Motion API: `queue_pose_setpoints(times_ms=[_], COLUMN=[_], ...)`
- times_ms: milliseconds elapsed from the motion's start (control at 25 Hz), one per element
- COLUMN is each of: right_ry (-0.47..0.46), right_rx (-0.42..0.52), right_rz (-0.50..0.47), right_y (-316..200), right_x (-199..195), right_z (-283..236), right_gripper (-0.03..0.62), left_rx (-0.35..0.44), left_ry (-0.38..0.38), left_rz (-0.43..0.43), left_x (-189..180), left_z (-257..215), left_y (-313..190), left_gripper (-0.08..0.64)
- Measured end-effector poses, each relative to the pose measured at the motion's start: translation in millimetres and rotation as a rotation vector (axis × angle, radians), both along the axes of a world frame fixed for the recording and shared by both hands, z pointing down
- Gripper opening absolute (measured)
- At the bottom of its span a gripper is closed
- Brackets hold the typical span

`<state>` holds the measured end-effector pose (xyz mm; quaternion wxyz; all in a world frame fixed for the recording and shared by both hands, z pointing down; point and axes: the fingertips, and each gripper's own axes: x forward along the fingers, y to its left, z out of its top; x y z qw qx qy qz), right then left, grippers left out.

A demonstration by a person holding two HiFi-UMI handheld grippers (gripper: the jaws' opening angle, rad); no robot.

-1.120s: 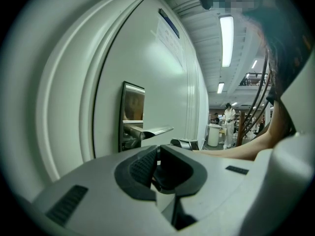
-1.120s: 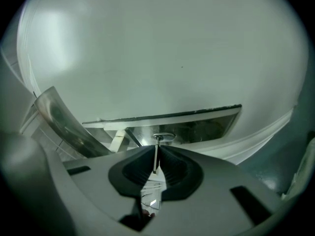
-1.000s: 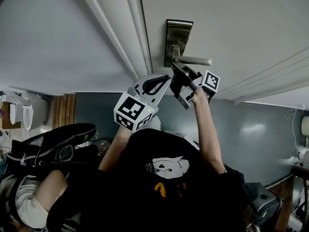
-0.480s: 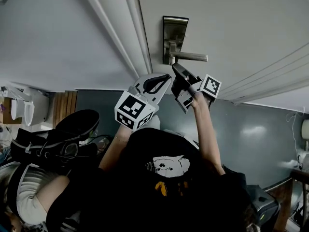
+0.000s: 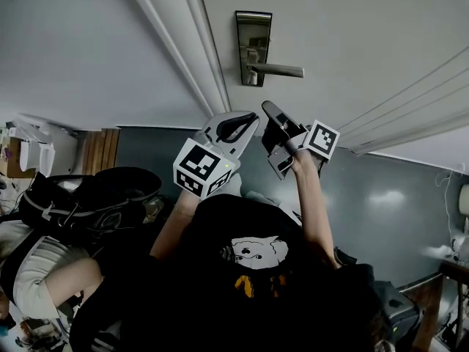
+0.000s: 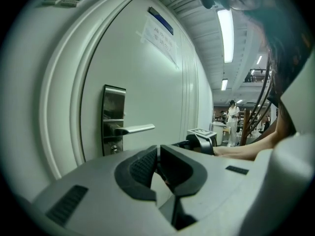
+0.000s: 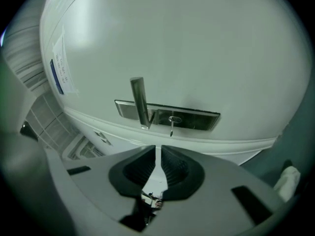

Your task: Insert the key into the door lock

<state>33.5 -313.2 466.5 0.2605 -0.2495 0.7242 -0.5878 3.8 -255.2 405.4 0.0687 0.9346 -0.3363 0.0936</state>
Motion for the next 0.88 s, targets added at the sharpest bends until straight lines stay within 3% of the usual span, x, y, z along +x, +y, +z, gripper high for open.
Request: queue_pose_setpoints(times_ms=[280,560,880], right_ry=[0.094,0.153,0.194], right_rx=[0.065,0.101,0.107], right_rz=[-0.004,-0.007,-0.004], right_y=[58.1,125.9,130.5], right_x=[31.8,17.5,16.0], right_z=[-6.8,-14.5,-10.6], right_gripper=[0.025,0.025,0.025], left_rx=[-0.023,-0.034,-0.051], left_ry=[-0.026,-0.057,-0.067], left_rz=[-0.038,-0.067,-0.079], left_x=[28.3,9.9,6.3], left_z=[8.2,7.9,10.1], left_y=[51.7,120.9,127.1], left_gripper=[0.025,0.025,0.025])
